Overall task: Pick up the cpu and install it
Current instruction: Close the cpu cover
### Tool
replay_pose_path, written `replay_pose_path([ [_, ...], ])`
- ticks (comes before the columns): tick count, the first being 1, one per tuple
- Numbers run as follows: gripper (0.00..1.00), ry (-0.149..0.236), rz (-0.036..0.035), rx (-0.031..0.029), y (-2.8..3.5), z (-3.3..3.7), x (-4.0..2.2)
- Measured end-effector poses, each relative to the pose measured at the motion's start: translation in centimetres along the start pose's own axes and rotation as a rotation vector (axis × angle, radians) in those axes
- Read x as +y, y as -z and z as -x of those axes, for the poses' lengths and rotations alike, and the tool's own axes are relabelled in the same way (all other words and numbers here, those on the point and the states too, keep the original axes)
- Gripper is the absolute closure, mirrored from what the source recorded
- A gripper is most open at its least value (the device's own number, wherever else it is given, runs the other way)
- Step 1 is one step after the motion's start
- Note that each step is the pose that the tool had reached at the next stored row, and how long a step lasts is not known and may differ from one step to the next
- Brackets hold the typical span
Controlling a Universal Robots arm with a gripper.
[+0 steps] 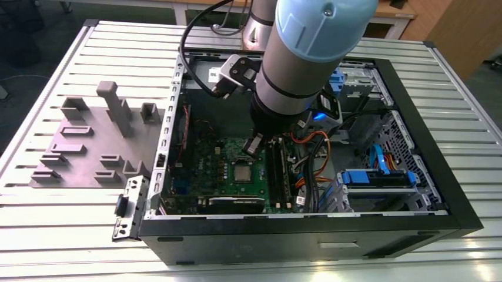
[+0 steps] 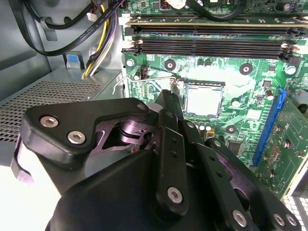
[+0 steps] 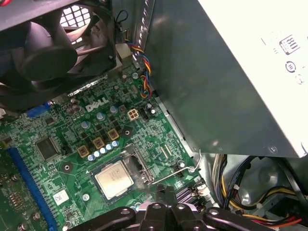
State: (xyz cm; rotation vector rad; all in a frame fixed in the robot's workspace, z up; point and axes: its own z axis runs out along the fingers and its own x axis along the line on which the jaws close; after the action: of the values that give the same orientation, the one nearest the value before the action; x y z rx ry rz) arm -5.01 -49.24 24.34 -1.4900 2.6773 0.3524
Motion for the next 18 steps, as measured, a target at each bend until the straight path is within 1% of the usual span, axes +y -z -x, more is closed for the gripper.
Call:
replay_pose_path([
  [9,0.89,0.000,0.0001,-0.0001,0.04,-0.16,-0.10],
  [18,0.89,0.009,0.0014,0.0016,0.15,-0.75,-0.23],
])
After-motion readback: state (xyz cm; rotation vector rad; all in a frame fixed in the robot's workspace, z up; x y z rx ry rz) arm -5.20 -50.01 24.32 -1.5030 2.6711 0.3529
